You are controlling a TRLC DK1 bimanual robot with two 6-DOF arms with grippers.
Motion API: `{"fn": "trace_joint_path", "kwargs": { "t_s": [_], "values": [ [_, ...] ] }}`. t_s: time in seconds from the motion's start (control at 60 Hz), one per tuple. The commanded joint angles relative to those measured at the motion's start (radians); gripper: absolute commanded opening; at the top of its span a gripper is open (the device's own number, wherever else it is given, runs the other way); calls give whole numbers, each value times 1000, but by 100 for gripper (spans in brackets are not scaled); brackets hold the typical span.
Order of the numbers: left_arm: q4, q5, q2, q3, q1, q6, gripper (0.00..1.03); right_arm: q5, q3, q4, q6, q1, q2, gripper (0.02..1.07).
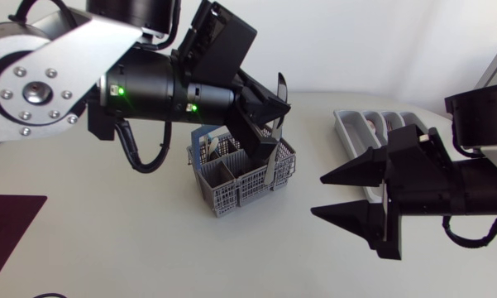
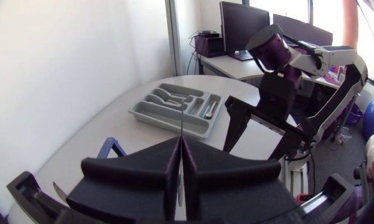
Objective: Sort the cutlery from the basket into the organizer compartments.
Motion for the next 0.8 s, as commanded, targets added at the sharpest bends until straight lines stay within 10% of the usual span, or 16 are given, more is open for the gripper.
{"fn": "trace_joint_path", "kwargs": {
  "t_s": [0.0, 0.417, 0.783],
  "values": [
    [-20, 70, -27, 54, 20, -56, 3, -27, 28, -12, 38, 45, 30, 84],
    [-161, 430, -46, 107, 69, -97, 3, -108, 70, -1, 67, 123, 107, 86],
    [-221, 558, -46, 112, 66, -97, 3, -173, 51, -32, 76, 171, 107, 79]
  ]
}}
